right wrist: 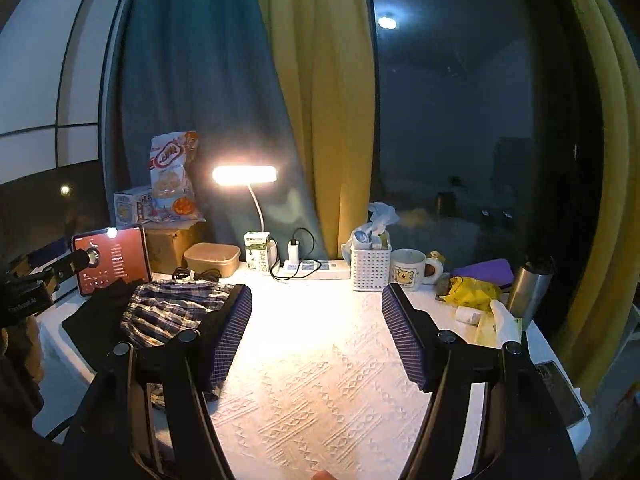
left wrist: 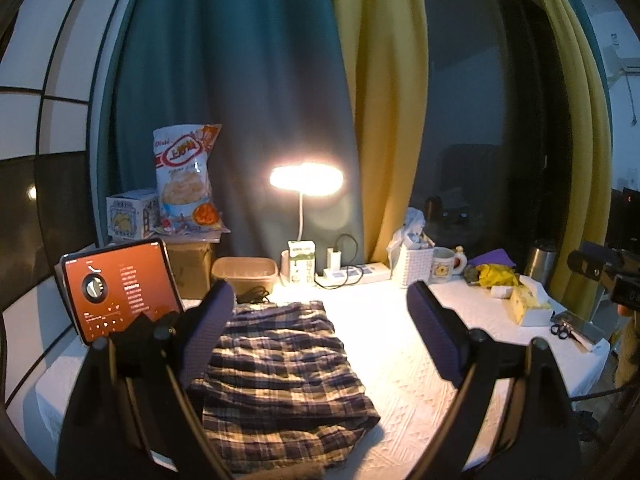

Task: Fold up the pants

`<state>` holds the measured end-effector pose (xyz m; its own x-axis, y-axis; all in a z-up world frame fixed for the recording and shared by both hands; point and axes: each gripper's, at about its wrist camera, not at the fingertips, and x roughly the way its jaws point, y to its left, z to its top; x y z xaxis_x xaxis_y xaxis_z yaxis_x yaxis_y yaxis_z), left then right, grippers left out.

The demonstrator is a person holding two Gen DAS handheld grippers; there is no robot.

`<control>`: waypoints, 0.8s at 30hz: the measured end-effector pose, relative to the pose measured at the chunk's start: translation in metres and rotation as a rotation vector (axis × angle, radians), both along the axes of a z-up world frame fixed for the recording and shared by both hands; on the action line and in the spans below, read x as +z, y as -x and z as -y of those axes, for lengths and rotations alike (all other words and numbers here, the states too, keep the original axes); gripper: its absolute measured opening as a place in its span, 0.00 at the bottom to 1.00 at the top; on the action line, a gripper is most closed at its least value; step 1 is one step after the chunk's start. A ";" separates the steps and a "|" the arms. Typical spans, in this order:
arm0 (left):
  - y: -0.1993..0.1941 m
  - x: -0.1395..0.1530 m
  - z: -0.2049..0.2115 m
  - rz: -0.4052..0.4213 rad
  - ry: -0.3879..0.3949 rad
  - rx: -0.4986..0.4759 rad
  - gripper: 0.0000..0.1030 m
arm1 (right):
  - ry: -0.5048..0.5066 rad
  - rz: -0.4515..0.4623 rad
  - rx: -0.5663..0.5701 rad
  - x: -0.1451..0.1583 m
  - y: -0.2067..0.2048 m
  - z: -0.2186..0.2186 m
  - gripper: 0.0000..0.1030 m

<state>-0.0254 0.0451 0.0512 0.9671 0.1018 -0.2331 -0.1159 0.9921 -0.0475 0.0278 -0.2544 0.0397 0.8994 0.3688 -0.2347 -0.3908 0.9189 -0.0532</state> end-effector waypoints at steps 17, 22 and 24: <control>-0.003 -0.005 0.001 -0.019 0.006 -0.005 0.86 | 0.014 -0.005 -0.009 -0.004 0.002 -0.006 0.69; -0.003 -0.006 0.000 -0.021 0.004 -0.005 0.86 | 0.016 -0.008 -0.007 -0.005 0.001 -0.006 0.69; -0.003 -0.007 0.001 -0.022 0.005 -0.005 0.86 | 0.017 -0.012 -0.006 -0.006 0.000 -0.007 0.69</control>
<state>-0.0227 0.0444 0.0439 0.9623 0.0955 -0.2545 -0.1117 0.9925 -0.0498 0.0280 -0.2478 0.0335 0.8986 0.3591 -0.2520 -0.3859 0.9203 -0.0646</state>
